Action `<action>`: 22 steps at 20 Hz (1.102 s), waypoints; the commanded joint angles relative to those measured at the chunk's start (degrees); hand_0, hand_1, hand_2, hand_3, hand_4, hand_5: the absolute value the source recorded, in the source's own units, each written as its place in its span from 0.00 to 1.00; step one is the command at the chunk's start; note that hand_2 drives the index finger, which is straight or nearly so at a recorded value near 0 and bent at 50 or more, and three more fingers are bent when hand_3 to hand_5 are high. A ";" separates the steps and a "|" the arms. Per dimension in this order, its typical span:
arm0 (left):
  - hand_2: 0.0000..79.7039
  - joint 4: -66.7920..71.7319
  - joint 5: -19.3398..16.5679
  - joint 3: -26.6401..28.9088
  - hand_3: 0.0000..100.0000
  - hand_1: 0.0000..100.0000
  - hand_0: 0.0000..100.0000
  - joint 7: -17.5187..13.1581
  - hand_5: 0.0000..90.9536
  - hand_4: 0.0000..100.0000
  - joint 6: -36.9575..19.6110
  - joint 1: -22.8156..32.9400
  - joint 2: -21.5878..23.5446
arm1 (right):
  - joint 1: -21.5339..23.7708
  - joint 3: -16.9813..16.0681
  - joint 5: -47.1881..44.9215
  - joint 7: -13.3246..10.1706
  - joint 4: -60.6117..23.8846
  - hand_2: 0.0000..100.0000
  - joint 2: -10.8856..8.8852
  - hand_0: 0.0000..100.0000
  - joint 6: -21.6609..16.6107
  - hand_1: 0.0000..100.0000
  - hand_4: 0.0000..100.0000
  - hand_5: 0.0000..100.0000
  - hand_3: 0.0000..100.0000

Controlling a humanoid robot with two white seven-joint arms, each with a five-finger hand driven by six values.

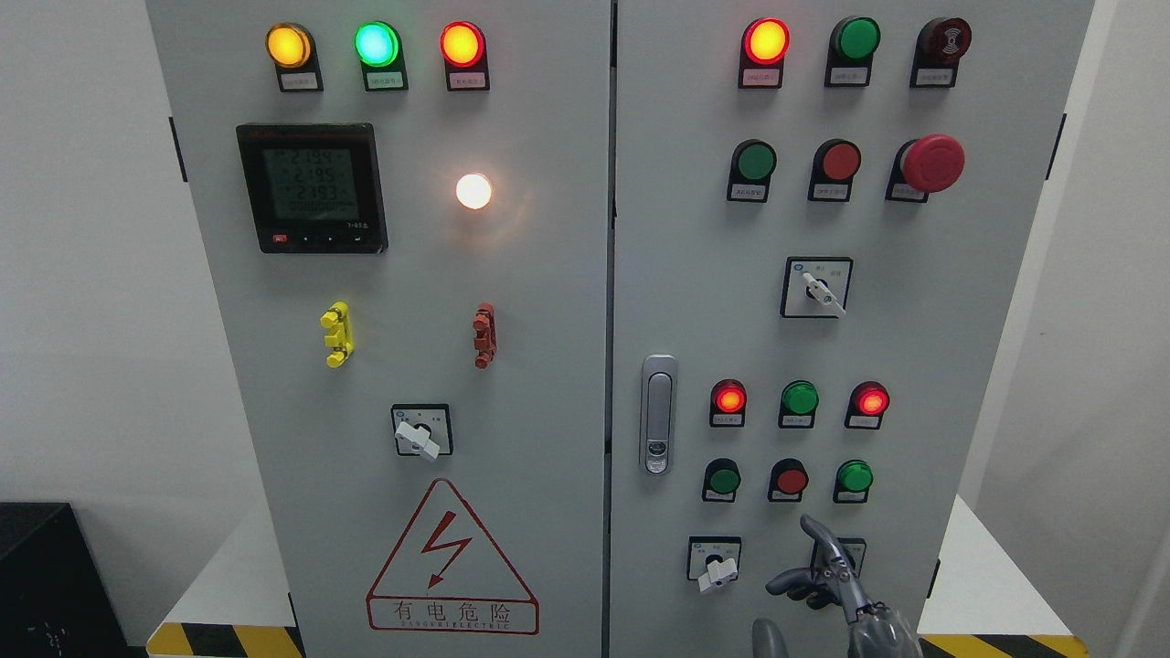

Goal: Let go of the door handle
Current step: 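Raise the right hand up toward the silver door handle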

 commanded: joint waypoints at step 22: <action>0.06 0.00 0.00 0.00 0.11 0.00 0.00 -0.05 0.00 0.01 -0.04 0.00 0.00 | -12.34 13.58 30.32 -0.72 6.41 0.00 0.30 0.36 14.86 0.23 0.72 0.74 0.73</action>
